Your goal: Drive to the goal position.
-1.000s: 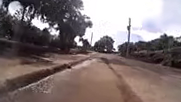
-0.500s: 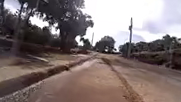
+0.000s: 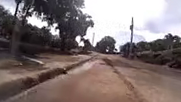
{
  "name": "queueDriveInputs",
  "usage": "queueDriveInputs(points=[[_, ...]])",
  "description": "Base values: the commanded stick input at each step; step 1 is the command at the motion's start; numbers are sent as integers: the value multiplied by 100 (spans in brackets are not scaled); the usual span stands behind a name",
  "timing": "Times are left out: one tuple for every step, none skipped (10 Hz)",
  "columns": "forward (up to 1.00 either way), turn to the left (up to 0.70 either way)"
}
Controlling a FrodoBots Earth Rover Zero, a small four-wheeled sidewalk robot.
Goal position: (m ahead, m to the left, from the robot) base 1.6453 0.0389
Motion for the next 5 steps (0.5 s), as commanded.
queueDriveInputs(points=[[0,0],[0,0],[0,0],[0,0],[0,0]])
